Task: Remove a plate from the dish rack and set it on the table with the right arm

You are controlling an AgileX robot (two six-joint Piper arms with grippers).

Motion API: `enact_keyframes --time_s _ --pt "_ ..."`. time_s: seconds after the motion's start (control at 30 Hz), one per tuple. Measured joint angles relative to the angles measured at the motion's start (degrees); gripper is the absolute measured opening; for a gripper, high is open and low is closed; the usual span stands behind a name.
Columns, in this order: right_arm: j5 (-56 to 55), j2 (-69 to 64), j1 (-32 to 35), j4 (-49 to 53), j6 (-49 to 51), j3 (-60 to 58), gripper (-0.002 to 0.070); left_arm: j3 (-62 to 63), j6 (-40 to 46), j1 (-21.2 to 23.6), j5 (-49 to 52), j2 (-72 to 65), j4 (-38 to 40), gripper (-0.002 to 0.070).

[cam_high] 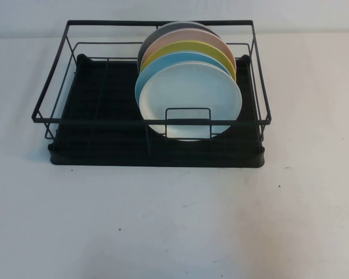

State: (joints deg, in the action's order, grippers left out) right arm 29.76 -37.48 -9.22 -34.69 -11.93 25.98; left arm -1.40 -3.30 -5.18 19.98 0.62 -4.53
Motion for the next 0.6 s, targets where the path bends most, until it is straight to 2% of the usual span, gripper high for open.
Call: enact_keyframes --time_s 0.27,0.6 --pt "2.4 -20.6 -0.9 0.4 -8.9 16.3 -0.0018 0.0 0.0 0.0 0.0 0.0 0.0 -0.0006" --pt "3.1 -40.2 -12.8 2.0 -20.7 36.0 -0.0018 0.0 0.0 0.0 0.0 0.0 0.0 -0.0006"
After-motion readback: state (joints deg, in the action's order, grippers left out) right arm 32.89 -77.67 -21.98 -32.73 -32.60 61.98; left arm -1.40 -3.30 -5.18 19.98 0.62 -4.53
